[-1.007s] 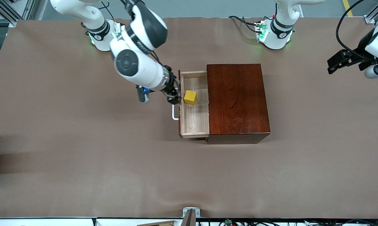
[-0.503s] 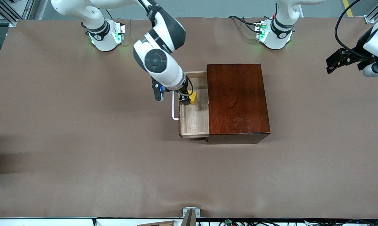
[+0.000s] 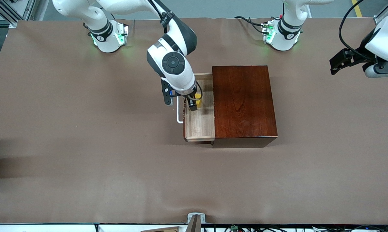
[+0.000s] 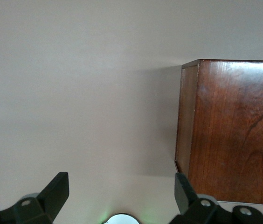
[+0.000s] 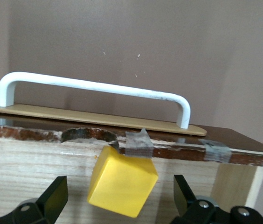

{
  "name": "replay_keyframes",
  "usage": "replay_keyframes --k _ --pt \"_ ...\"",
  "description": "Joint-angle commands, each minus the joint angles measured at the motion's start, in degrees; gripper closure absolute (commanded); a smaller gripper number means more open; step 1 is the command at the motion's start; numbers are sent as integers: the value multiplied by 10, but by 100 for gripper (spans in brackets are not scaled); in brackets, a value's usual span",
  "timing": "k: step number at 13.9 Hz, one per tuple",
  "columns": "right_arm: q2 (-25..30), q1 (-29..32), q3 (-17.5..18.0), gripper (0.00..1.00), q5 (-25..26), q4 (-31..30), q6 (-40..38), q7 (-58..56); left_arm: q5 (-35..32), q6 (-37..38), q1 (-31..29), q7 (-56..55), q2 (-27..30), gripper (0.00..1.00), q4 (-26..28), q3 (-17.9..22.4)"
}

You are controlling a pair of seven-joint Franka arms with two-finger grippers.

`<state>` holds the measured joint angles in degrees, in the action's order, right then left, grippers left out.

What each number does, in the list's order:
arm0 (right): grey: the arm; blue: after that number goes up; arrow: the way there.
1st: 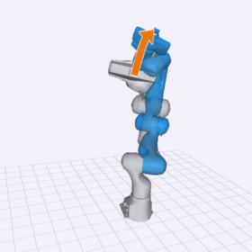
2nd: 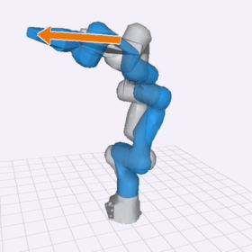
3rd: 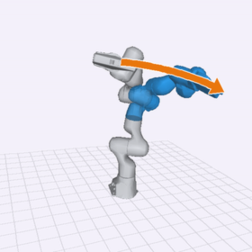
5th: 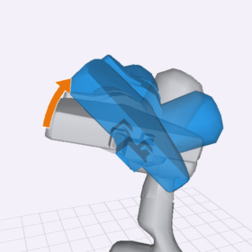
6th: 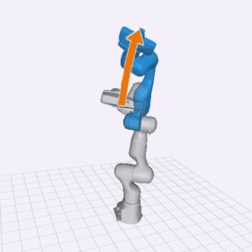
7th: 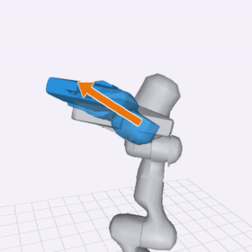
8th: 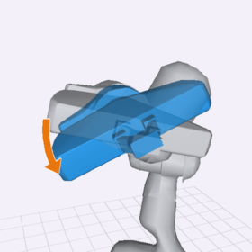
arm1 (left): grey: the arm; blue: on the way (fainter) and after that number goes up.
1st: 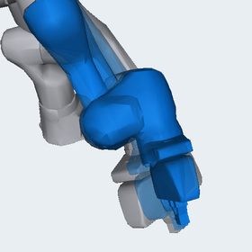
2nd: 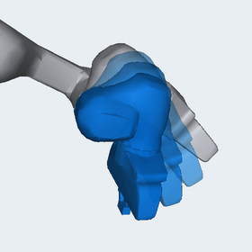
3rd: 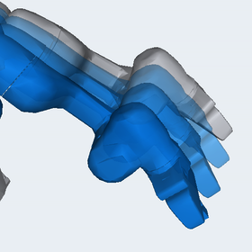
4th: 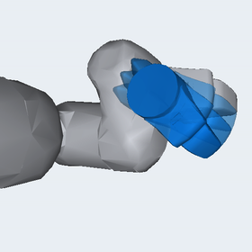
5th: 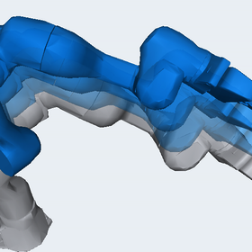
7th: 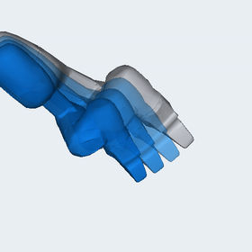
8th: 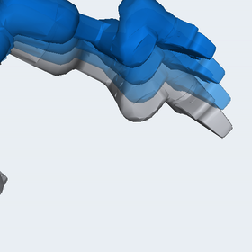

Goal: Open drawer, take yellow block, close drawer
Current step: 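Lower the right gripper into the drawer onto the yellow cube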

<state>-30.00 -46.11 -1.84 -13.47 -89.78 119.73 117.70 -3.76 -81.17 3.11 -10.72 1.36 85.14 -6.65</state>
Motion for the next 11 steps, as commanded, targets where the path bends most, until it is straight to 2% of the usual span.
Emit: replay_keyframes --k 1,2,4,7,9,11 --pt "-4 -8 -6 35 12 1 7 19 -5 -1 -2 -11 3 0 3 -13" --pt "-4 -8 -6 65 12 1 9 18 -5 -1 -4 -18 3 0 3 -16" --pt "-4 -8 -6 100 12 2 9 15 -5 -1 -4 -23 4 0 0 -16" --pt "-1 -3 -5 100 9 4 3 14 -7 -1 -3 -36 4 0 1 -23" --pt "8 10 -5 100 -11 14 -2 17 -7 -2 -4 -36 2 0 0 -24" --pt "9 42 -6 100 -100 46 -34 17 -8 -2 -5 -35 2 0 1 -24"
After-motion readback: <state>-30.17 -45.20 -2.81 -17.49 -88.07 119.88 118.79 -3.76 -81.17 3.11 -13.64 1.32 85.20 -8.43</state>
